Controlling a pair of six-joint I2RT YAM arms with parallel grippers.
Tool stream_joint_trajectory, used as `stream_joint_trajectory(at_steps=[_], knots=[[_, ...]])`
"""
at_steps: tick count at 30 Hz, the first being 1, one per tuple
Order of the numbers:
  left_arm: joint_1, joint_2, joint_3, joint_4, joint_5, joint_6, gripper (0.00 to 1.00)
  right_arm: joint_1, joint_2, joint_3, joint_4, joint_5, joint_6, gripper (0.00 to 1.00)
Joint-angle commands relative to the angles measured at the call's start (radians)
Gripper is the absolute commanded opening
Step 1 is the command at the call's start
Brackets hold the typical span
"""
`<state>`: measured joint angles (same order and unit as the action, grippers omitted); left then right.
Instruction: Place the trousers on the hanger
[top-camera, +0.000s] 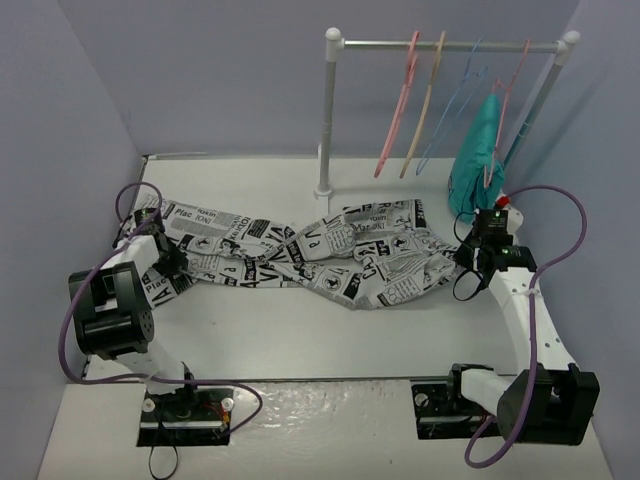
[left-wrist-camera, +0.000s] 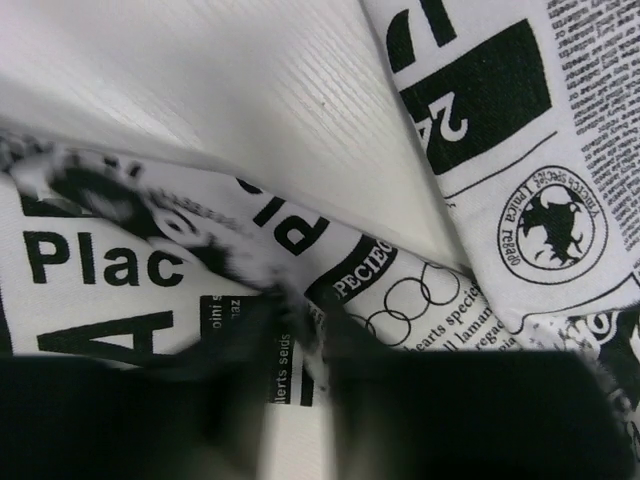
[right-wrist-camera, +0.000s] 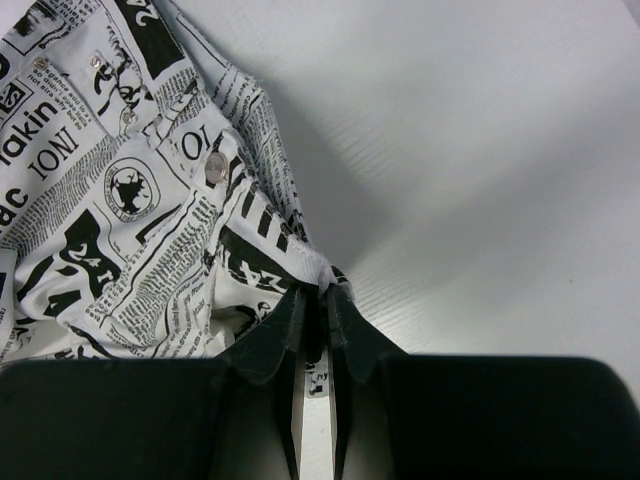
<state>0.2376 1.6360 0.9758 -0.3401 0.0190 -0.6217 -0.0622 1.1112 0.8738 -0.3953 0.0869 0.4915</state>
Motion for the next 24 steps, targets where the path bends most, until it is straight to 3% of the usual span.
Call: stream_joint_trajectory(at_steps=[1,6,13,17,24], knots=[[0.032,-0.004,0.132,0.025,0.017,0.047,0.0,-0.022,-0.028,0.073,0.001,0.009,-0.01,0.0],[0.055,-0.116,0.33,-0.097,-0.016,0.142,0.0,-0.042,-0.008,0.215,-0.06,0.086,-0.019,0.0],[0.095,-0.296,0.339,-0.145,-0.095,0.136,0.0,-0.044,0.003,0.283,-0.097,0.165,-0.009,0.0],[0.106,-0.289,0.372,-0.152,-0.062,0.128,0.0,-0.048,0.008,0.305,-0.099,0.179,-0.001,0.0],[0.11,-0.188,0.556,-0.148,0.085,0.129,0.0,-0.056,0.072,0.419,-0.099,0.227,-0.008,0.0]])
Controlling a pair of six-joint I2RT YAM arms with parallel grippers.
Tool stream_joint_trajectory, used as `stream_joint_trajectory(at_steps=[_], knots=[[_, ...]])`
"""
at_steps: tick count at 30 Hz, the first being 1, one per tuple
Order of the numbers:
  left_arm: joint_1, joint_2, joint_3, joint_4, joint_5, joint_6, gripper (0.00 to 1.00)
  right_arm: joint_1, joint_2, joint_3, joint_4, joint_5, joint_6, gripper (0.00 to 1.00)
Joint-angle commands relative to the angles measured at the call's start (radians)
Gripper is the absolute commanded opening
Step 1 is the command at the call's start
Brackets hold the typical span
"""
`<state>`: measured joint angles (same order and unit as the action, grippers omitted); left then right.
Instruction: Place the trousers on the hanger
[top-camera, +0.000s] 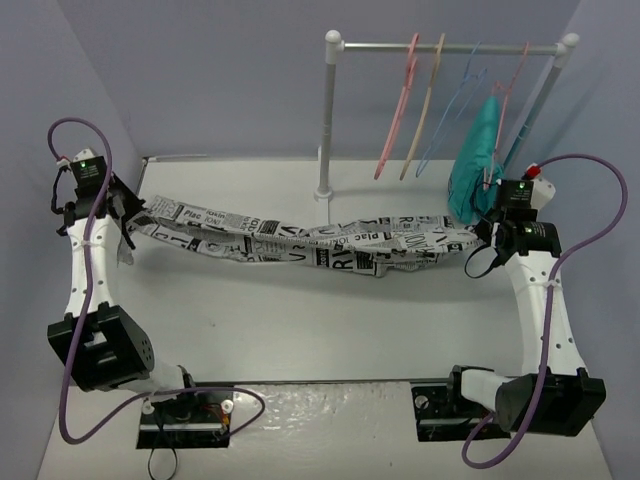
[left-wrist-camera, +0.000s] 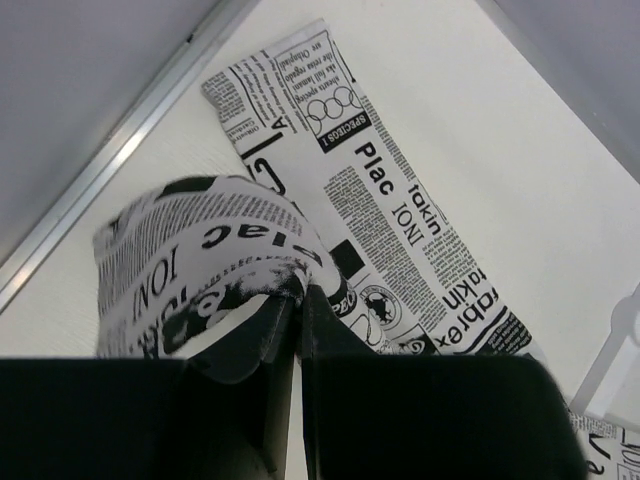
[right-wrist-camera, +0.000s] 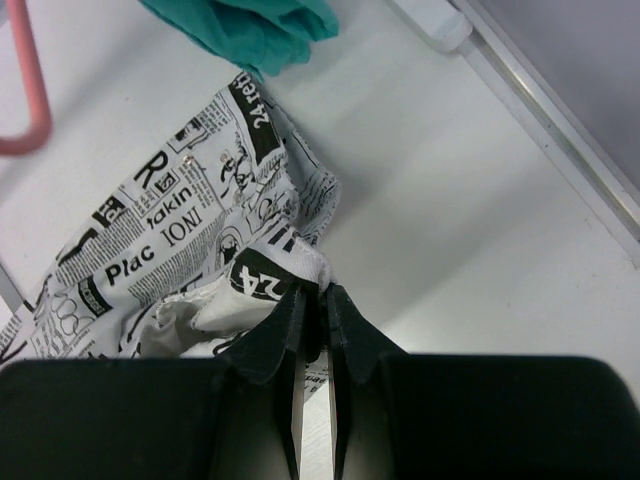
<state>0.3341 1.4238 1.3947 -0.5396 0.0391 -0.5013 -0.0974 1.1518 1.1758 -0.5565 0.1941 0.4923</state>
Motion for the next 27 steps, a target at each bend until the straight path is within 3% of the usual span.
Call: stream_joint_trajectory(at_steps=[1,4,14,16,17,18,19,21,23,26,27], knots=[[0.017,0.025,0.15,0.056,0.08,0.007,0.0,-0.021,0.032,0.132,0.063,0.126,-0.009,0.0],[0.029,-0.052,0.101,0.094,0.082,0.013,0.0,-0.021,0.002,0.155,0.06,0.131,-0.009,0.0],[0.026,-0.382,-0.453,-0.029,-0.119,-0.038,0.0,0.041,-0.181,-0.116,-0.103,0.22,0.081,0.0],[0.029,-0.425,-0.542,-0.07,-0.156,-0.047,0.0,0.047,-0.195,-0.14,-0.141,0.248,0.097,0.04],[0.03,-0.448,-0.565,-0.09,-0.157,-0.056,0.03,0.048,-0.2,-0.145,-0.154,0.259,0.108,0.09],[0.031,-0.476,-0.585,-0.115,-0.16,-0.07,0.09,0.051,-0.204,-0.15,-0.17,0.273,0.121,0.21],[0.032,-0.498,-0.593,-0.141,-0.166,-0.082,0.21,0.054,-0.207,-0.152,-0.182,0.282,0.129,0.35],[0.034,-0.525,-0.586,-0.196,-0.183,-0.1,0.54,0.061,-0.21,-0.149,-0.195,0.289,0.134,0.63],[0.034,-0.546,-0.565,-0.246,-0.218,-0.102,0.7,0.066,-0.214,-0.137,-0.209,0.297,0.138,0.79],[0.033,-0.542,-0.52,-0.27,-0.253,-0.091,0.78,0.081,-0.219,-0.107,-0.224,0.319,0.134,0.99],[0.033,-0.538,-0.508,-0.264,-0.24,-0.084,0.78,0.086,-0.222,-0.096,-0.222,0.324,0.123,1.0]])
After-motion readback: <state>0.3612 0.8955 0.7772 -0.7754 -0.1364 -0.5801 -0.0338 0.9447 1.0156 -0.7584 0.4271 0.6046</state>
